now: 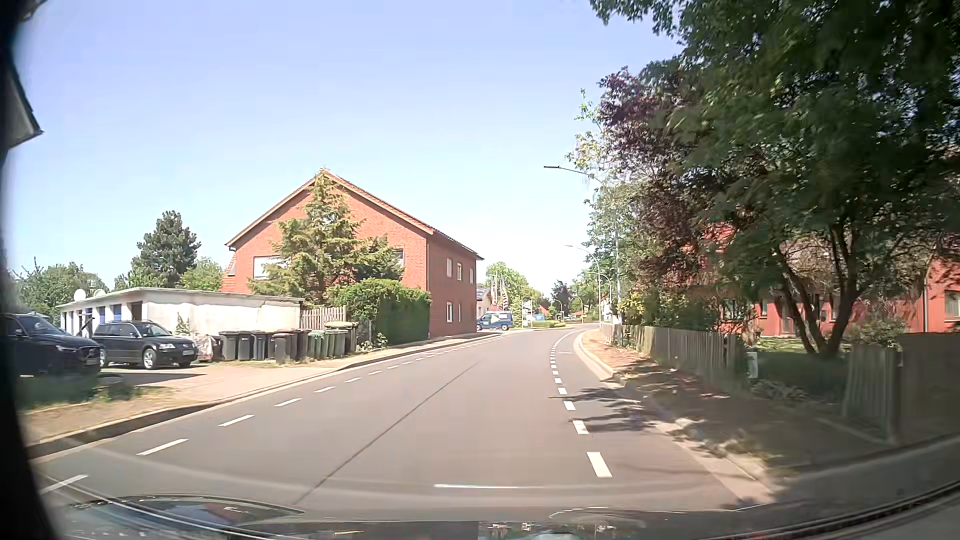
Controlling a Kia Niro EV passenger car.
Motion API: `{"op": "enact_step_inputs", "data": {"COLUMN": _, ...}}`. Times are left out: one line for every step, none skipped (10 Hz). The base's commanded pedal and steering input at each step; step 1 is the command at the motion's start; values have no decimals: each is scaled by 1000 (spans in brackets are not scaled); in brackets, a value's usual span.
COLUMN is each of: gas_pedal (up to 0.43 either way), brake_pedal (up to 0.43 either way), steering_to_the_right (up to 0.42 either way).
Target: Follow the waypoints while adhering to traffic rules and regulations
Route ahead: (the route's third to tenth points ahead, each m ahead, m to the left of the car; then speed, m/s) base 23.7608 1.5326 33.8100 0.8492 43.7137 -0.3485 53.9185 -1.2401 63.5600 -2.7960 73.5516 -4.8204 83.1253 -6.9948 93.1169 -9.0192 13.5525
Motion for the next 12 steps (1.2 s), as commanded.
{"op": "enact_step_inputs", "data": {"gas_pedal": 169, "brake_pedal": 0, "steering_to_the_right": 9}}
{"op": "enact_step_inputs", "data": {"gas_pedal": 169, "brake_pedal": 0, "steering_to_the_right": 9}}
{"op": "enact_step_inputs", "data": {"gas_pedal": 169, "brake_pedal": 0, "steering_to_the_right": 9}}
{"op": "enact_step_inputs", "data": {"gas_pedal": 169, "brake_pedal": 0, "steering_to_the_right": 9}}
{"op": "enact_step_inputs", "data": {"gas_pedal": 169, "brake_pedal": 0, "steering_to_the_right": 9}}
{"op": "enact_step_inputs", "data": {"gas_pedal": 169, "brake_pedal": 0, "steering_to_the_right": 9}}
{"op": "enact_step_inputs", "data": {"gas_pedal": 169, "brake_pedal": 0, "steering_to_the_right": 9}}
{"op": "enact_step_inputs", "data": {"gas_pedal": 169, "brake_pedal": 0, "steering_to_the_right": 9}}
{"op": "enact_step_inputs", "data": {"gas_pedal": 157, "brake_pedal": 0, "steering_to_the_right": 9}}
{"op": "enact_step_inputs", "data": {"gas_pedal": 157, "brake_pedal": 0, "steering_to_the_right": 9}}
{"op": "enact_step_inputs", "data": {"gas_pedal": 157, "brake_pedal": 0, "steering_to_the_right": 9}}
{"op": "enact_step_inputs", "data": {"gas_pedal": 157, "brake_pedal": 0, "steering_to_the_right": 9}}
